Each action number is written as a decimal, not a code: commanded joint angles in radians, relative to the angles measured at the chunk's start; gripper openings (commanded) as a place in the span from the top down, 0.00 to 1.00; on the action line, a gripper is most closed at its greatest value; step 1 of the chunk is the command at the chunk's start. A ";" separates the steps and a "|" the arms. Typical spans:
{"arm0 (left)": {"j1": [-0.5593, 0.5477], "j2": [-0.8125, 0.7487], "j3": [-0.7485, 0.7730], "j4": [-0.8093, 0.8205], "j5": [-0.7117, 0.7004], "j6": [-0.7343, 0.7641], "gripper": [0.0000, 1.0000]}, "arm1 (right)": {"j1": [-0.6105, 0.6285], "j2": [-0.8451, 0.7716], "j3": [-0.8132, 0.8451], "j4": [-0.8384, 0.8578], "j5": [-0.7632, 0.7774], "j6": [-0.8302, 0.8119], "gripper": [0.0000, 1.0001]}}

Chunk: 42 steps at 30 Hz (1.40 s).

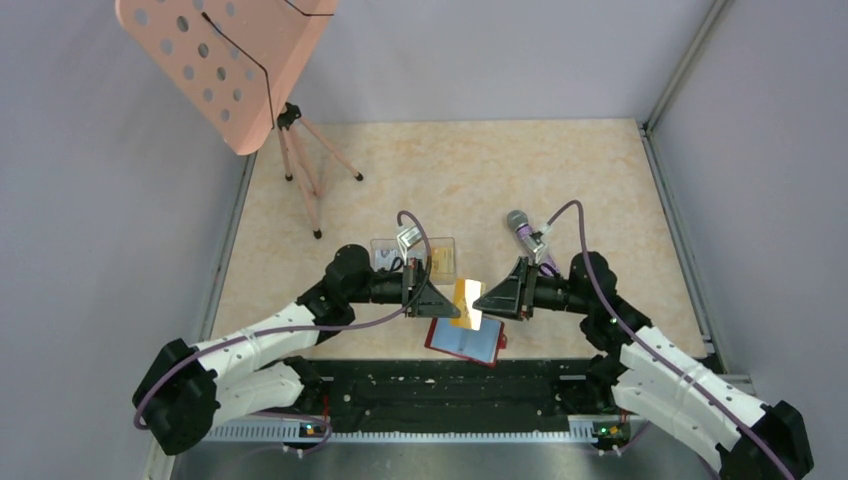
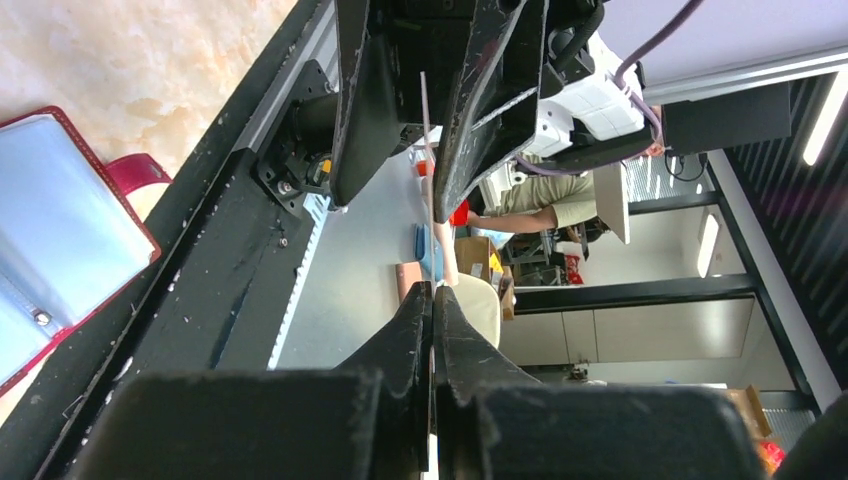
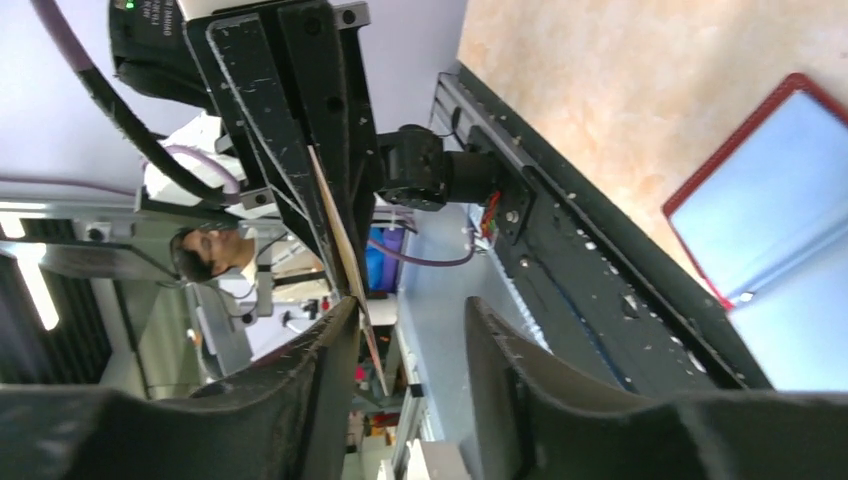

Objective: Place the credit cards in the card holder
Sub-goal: Insert the credit card into the card holder.

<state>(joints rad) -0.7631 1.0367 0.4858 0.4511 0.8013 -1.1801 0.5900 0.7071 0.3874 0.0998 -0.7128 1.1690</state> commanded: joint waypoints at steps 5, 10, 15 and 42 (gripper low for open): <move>-0.020 0.018 0.001 0.091 -0.007 -0.024 1.00 | 0.100 0.012 -0.016 0.197 -0.005 0.082 0.78; -0.022 0.035 -0.006 0.085 -0.019 -0.023 0.81 | 0.129 0.004 -0.013 0.188 0.023 0.073 1.00; -0.020 0.018 0.002 -0.087 -0.103 0.049 0.58 | 0.130 -0.017 -0.008 0.023 0.086 0.002 1.00; 0.037 0.375 -0.024 -0.444 -0.348 0.122 0.55 | 0.128 0.182 -0.142 -0.146 0.315 -0.149 1.00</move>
<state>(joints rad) -0.7162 1.4181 0.5457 -0.1314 0.4145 -0.9874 0.7109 0.8772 0.2390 -0.0757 -0.4213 1.0580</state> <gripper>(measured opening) 0.473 0.006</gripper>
